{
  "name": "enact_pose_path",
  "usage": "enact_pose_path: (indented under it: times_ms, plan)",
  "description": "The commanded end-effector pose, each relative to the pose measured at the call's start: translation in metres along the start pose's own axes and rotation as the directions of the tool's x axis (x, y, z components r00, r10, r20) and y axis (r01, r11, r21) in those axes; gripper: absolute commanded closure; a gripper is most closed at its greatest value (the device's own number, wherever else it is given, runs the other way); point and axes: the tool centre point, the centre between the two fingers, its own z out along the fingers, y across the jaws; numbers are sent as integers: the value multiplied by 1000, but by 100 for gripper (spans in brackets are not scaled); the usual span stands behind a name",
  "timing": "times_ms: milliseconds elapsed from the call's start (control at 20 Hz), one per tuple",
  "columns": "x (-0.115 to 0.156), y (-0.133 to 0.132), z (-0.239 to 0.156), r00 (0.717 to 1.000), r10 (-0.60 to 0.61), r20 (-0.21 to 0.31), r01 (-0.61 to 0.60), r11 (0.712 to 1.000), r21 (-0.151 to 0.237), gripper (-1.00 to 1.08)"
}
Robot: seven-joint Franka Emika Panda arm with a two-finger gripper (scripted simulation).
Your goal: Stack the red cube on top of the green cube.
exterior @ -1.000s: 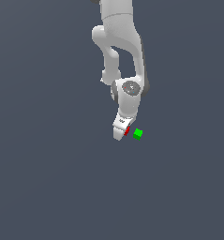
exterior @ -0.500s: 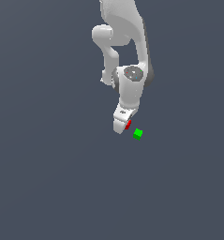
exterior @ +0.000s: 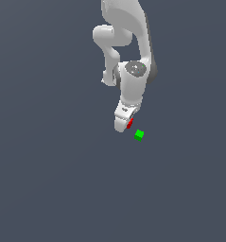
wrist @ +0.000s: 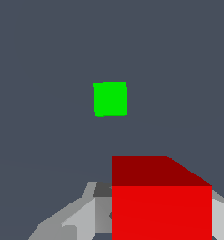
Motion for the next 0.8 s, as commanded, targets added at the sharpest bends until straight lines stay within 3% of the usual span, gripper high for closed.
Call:
enact_pose_path:
  times_ms: [0,750]
  plan:
    - [1,0,1,1000,0,0,0,1000,0,108]
    - [60,-19,49,1000,0,0,0,1000,0,108]
